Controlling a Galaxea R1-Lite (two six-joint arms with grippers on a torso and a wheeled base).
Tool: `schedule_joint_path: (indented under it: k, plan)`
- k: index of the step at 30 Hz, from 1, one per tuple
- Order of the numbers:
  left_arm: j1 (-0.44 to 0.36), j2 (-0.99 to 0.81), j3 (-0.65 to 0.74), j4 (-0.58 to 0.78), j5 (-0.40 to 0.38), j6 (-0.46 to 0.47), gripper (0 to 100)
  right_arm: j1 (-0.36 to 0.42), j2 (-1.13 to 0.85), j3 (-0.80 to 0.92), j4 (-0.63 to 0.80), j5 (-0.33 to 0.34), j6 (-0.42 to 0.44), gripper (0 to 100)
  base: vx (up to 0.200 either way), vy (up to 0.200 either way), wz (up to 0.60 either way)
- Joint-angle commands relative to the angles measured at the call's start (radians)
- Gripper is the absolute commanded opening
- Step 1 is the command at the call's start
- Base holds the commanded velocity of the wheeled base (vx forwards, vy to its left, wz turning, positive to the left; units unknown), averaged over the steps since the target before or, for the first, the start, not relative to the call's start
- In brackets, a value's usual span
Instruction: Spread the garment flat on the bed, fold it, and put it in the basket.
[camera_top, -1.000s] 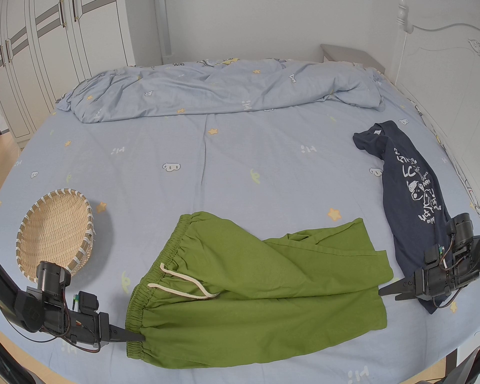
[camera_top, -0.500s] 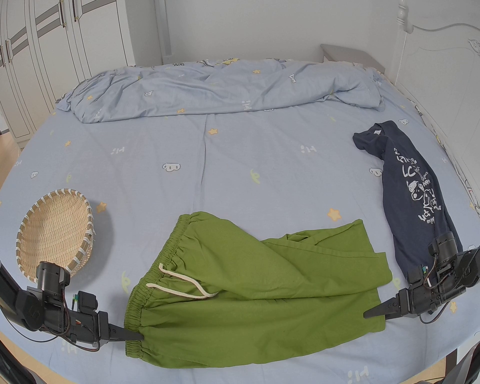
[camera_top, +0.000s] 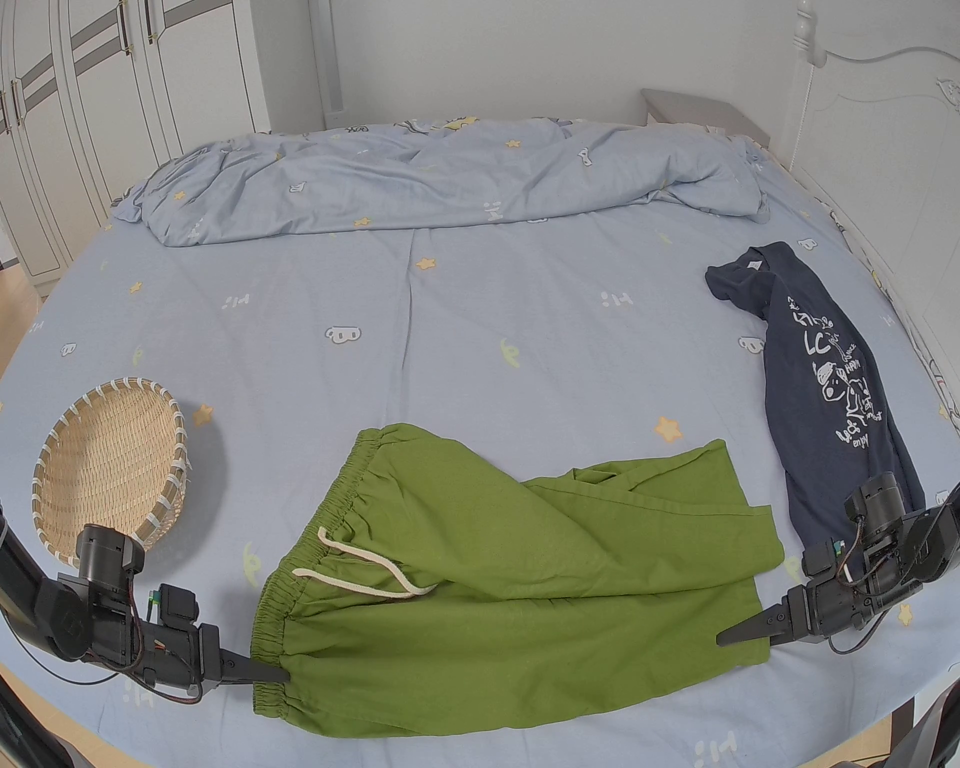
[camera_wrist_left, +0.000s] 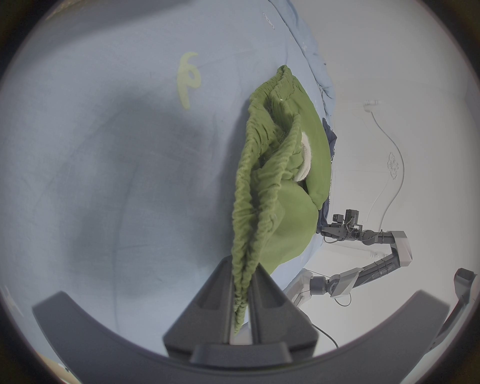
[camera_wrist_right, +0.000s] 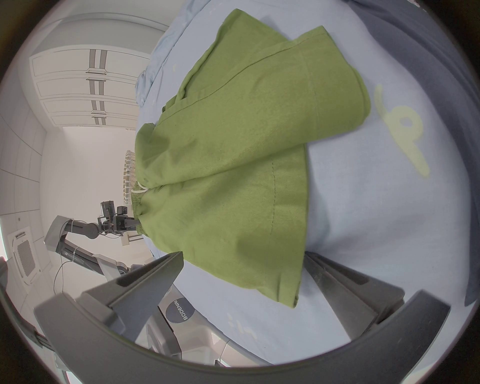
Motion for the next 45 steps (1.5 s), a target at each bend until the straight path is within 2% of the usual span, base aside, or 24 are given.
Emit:
schedule_joint_path:
  k: [1,2,6,10,15,18,20,22,24,25,28,31,35,38,45]
  plan:
    - [0.0,0.003,0.0,0.0,0.0,-0.001,0,-0.007,0.018,0.002,0.001,0.002,-0.001,100,0.0,0.0,0.0]
    - [0.0,0.003,0.0,0.0,0.0,-0.001,0,-0.007,0.021,0.002,0.001,0.002,-0.001,0,0.0,0.0,0.0]
    - [0.002,0.004,0.0,0.0,0.0,-0.001,0,-0.038,0.032,-0.001,-0.002,0.002,-0.001,0,0.0,0.0,0.0]
    - [0.005,0.009,-0.001,0.0,0.0,-0.001,0,-0.107,0.03,-0.006,-0.002,0.004,-0.006,0,0.0,0.0,0.0]
    - [0.008,0.003,-0.001,0.0,0.001,-0.001,0,-0.13,0.025,-0.007,-0.002,0.001,-0.012,0,0.0,0.0,0.0]
    - [0.014,-0.016,-0.001,0.004,0.001,-0.001,0,-0.117,-0.007,-0.004,0.002,-0.019,-0.009,0,0.0,0.0,0.0]
    - [0.017,-0.049,0.002,0.012,0.0,-0.001,0,-0.101,-0.057,0.001,0.012,-0.067,-0.006,0,0.0,0.0,0.0]
    - [0.015,-0.102,0.002,0.046,0.001,-0.002,0,-0.05,-0.114,0.011,0.033,-0.18,-0.001,0,0.0,0.0,0.0]
    - [0.015,-0.112,0.002,0.057,0.001,-0.002,0,-0.041,-0.125,0.016,0.039,-0.192,0.0,0,0.0,0.0,0.0]
    - [0.017,-0.154,0.002,0.106,0.003,-0.002,0,-0.009,-0.172,0.037,0.061,-0.211,0.003,0,0.0,0.0,0.0]
    - [0.017,-0.215,0.005,0.218,0.012,0.002,0,0.056,-0.226,0.07,0.098,-0.214,0.033,0,0.0,0.0,0.0]
    - [0.022,-0.26,0.016,0.258,0.018,0.006,0,0.09,-0.238,0.114,0.101,-0.214,0.056,0,0.0,0.0,0.0]
    - [0.038,-0.283,0.042,0.262,0.02,0.01,0,0.093,-0.237,0.172,0.093,-0.211,0.057,0,0.0,0.0,0.0]
    - [0.04,-0.272,0.06,0.262,0.029,0.018,0,0.093,-0.234,0.235,0.036,-0.206,0.057,0,0.0,0.0,0.0]
    - [0.043,-0.226,0.071,0.261,0.058,0.038,0,0.083,-0.215,0.266,-0.007,-0.205,0.059,0,0.0,0.0,0.0]
